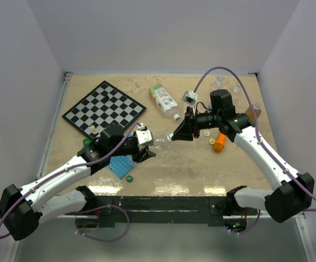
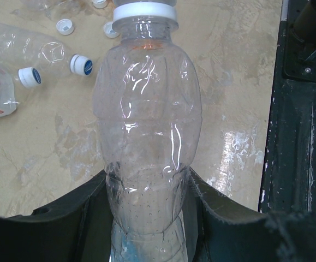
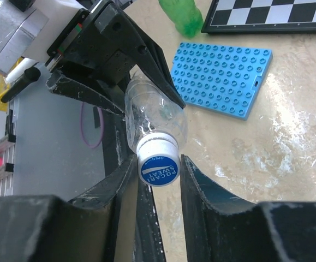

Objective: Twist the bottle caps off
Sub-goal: Unscrew the bottle cap from the plastic bottle.

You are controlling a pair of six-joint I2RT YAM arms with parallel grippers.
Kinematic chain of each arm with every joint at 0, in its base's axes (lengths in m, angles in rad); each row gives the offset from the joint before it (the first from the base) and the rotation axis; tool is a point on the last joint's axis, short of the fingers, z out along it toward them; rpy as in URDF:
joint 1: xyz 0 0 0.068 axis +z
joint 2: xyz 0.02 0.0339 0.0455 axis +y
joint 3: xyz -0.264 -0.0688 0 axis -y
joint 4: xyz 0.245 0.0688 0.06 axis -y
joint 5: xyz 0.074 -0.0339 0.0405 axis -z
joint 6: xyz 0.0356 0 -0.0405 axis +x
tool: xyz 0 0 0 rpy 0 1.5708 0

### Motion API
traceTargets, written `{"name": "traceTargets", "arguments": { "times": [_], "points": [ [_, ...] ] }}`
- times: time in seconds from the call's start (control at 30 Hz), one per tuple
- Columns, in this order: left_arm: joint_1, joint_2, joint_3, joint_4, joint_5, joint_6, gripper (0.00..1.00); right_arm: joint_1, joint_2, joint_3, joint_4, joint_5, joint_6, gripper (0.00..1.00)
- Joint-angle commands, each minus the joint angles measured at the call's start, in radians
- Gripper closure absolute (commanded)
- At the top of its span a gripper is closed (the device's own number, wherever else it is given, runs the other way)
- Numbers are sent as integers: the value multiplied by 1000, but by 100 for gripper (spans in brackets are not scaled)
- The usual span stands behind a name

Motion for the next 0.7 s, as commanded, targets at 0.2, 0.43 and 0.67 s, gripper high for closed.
{"name": "traceTargets", "arguments": {
  "times": [0.2,0.43,0.67],
  "points": [
    [3,-5,11,28,5,-11,98,27,23,52,-83,-40,-139,96],
    [5,-8,9,28,5,-11,98,65,50,179,-282,52,-545,100],
    [3,-11,9,28,8,-13,98,93,-75,161,-337,194,-1318,100]
  ]
}}
